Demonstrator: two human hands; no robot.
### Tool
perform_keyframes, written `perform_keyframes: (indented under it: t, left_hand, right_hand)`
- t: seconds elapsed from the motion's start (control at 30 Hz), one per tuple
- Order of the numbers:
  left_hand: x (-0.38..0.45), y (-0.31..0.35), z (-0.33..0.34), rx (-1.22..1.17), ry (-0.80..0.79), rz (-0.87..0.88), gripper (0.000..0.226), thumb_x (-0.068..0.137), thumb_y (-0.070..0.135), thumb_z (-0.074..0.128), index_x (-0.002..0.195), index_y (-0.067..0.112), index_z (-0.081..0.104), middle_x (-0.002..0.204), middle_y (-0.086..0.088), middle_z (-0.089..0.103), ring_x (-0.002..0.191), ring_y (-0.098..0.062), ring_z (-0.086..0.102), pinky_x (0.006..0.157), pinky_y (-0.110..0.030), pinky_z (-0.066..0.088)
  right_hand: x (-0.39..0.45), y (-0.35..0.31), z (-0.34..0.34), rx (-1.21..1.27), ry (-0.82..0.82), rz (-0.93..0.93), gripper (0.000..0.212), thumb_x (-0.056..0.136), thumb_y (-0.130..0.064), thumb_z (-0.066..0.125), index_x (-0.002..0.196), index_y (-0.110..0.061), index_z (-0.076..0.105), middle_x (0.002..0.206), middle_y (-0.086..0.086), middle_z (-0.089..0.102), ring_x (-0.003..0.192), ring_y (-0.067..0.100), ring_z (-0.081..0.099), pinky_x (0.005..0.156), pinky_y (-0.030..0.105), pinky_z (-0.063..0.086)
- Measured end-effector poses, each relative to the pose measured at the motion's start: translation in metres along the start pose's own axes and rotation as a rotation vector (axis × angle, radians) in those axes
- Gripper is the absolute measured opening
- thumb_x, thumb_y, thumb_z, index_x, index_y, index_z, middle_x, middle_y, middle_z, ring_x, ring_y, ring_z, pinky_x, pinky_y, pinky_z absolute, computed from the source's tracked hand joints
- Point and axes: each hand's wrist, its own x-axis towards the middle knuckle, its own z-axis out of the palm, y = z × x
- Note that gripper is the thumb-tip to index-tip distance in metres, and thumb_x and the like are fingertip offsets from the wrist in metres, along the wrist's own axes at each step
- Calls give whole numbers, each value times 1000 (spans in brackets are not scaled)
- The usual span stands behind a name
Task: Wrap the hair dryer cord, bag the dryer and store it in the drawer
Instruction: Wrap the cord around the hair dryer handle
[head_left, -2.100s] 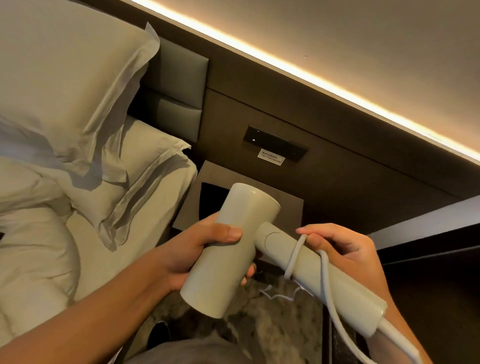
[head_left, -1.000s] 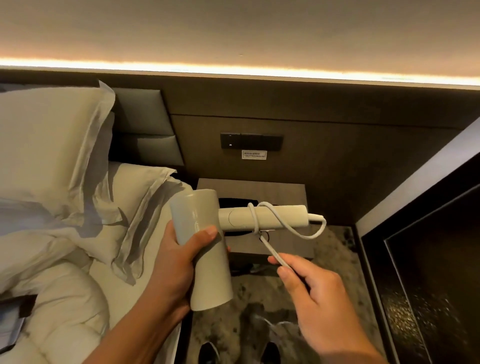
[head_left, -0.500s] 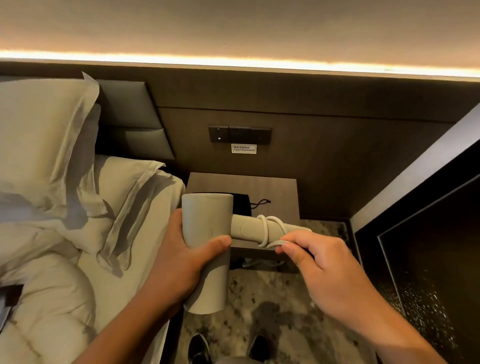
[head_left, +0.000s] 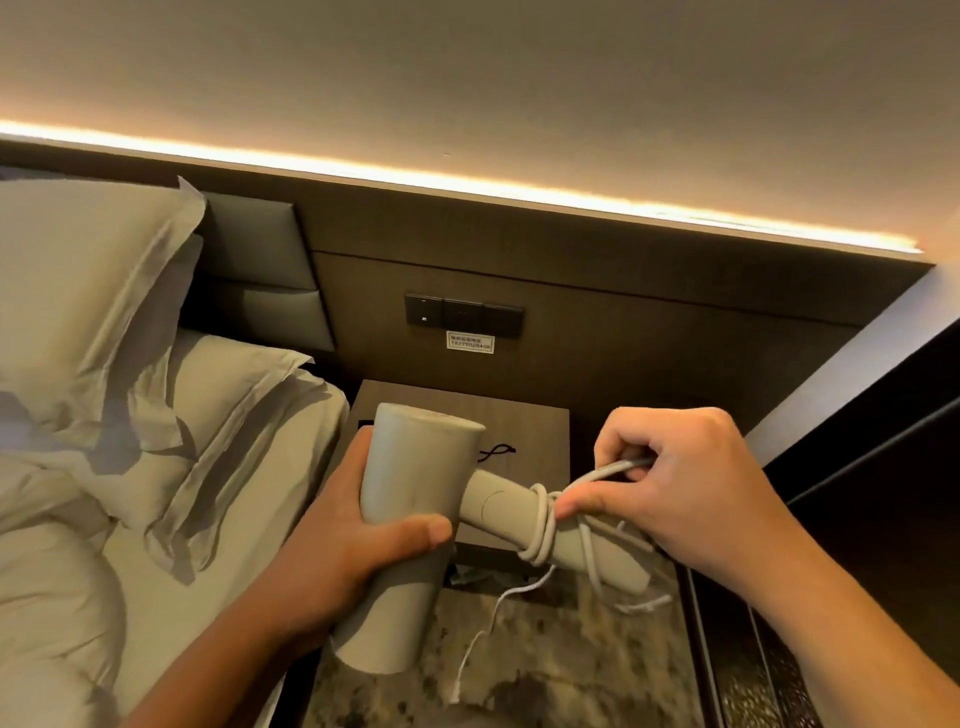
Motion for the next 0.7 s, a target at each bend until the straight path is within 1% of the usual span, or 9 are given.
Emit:
perform_keyframes:
  t: [0.07,0.17,0.23,0.3,0.4,0.53,0.57,0.63,0.7]
  left_hand:
    - [2,4,-6,-29,-30,-4,81,37,67,85,109,67,50,105,8,68,95,-22,72,72,-34,61]
    - [3,10,-19,-54,-103,-13,88,30,77,86,110,64,53,103,4,71,95,-27,73,73,-35,61]
    - [3,11,-29,-84,-126,-32,90,31,73,89,114,62,55,103,2,73,95,-30,73,72,-36,61]
    - [3,9,-38,-134,-135,-50,91,34,66,92,118,56,58,106,-5,72,93,-34,72,73,-40,60]
    - [3,6,-47,-204,-141,-66,84,36,61,94,113,52,62,101,-4,74,86,-30,74,68,-35,60]
    - [5,0,-58,-290,-127,-136,107,37,54,97,131,31,52,95,-10,75,77,-33,73,62,-38,60]
    - [6,0,-62,-303,-128,-140,105,37,52,98,130,32,53,95,-11,75,77,-34,73,62,-39,60]
    - [5,0,-70,-345,-151,-142,89,40,48,98,120,39,62,95,-12,76,77,-35,73,62,-40,60]
    - [4,0,-77,-395,-201,-147,73,44,46,98,110,41,69,96,-13,76,78,-35,73,64,-41,61]
  right_hand:
    - [3,1,2,86,-9,42,48,46,-66,83,56,-23,62,55,-7,62,50,9,56,45,20,45]
    - [10,1,7,169,-46,49,54,39,-66,86,57,-22,60,58,-10,63,48,5,54,43,17,45]
    - [14,-1,12,216,-79,35,55,39,-66,87,60,-21,62,56,-9,62,47,3,52,43,15,44]
    - [19,-2,20,261,-104,29,56,39,-67,86,60,-20,63,54,-7,61,46,3,49,43,15,44]
    - [29,-3,33,370,-163,39,54,43,-64,87,63,-19,65,54,-3,62,47,4,50,46,16,46]
    - [43,-4,48,544,-218,58,42,52,-56,87,67,-21,68,61,-3,63,54,6,53,51,15,47]
    - [46,-5,52,577,-231,62,39,54,-53,88,68,-23,68,61,-4,63,55,6,54,52,15,47]
    - [49,-8,61,680,-275,67,36,56,-49,89,71,-24,69,63,-5,63,58,5,55,54,15,47]
    - [51,-14,71,813,-331,70,38,54,-52,89,73,-25,70,66,-7,63,62,3,56,57,15,47]
